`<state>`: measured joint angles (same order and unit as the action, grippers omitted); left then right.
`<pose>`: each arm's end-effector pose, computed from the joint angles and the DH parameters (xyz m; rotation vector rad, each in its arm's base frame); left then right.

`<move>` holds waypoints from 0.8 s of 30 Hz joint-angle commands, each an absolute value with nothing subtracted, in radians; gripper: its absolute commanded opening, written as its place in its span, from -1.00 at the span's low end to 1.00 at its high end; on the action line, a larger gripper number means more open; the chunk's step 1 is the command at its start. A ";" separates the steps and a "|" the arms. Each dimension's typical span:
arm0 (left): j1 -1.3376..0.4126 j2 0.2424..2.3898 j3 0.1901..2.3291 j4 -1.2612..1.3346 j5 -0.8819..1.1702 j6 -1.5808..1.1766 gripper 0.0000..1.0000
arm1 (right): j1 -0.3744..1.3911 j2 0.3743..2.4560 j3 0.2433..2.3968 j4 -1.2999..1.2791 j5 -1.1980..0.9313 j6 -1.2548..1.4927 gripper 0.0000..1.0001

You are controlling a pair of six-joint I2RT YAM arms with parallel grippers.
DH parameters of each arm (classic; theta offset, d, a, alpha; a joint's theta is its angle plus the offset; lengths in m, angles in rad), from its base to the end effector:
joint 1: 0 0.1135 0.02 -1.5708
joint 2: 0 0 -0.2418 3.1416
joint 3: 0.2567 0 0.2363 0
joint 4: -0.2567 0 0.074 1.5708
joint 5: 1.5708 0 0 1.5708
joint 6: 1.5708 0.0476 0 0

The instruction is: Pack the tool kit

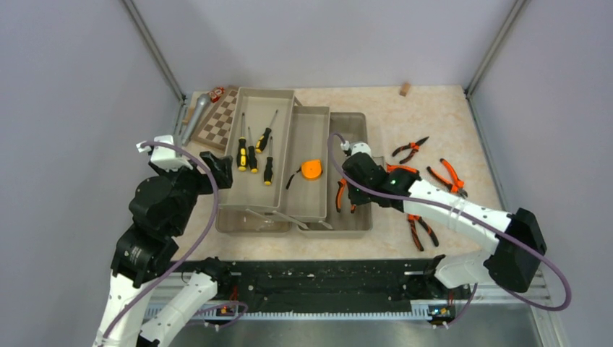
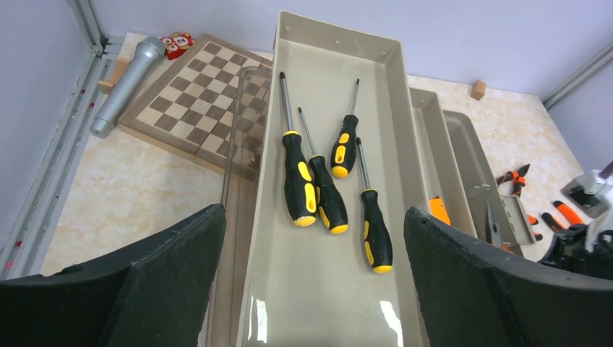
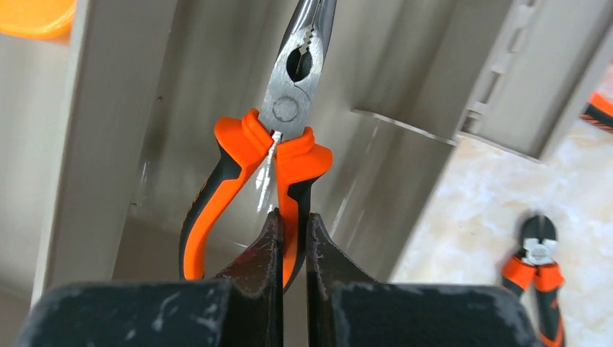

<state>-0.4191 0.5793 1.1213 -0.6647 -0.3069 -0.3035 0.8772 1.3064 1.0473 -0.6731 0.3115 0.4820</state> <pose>0.0981 -0.0280 0.4006 -0.1323 1.6904 -0.2821 0.1801 0.1939 0.2505 -0.3561 2.4261 0.2097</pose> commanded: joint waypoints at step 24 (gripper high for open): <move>-0.416 0.513 1.123 -0.656 -0.344 -0.287 0.95 | 0.822 1.351 0.954 -0.502 0.289 0.543 0.09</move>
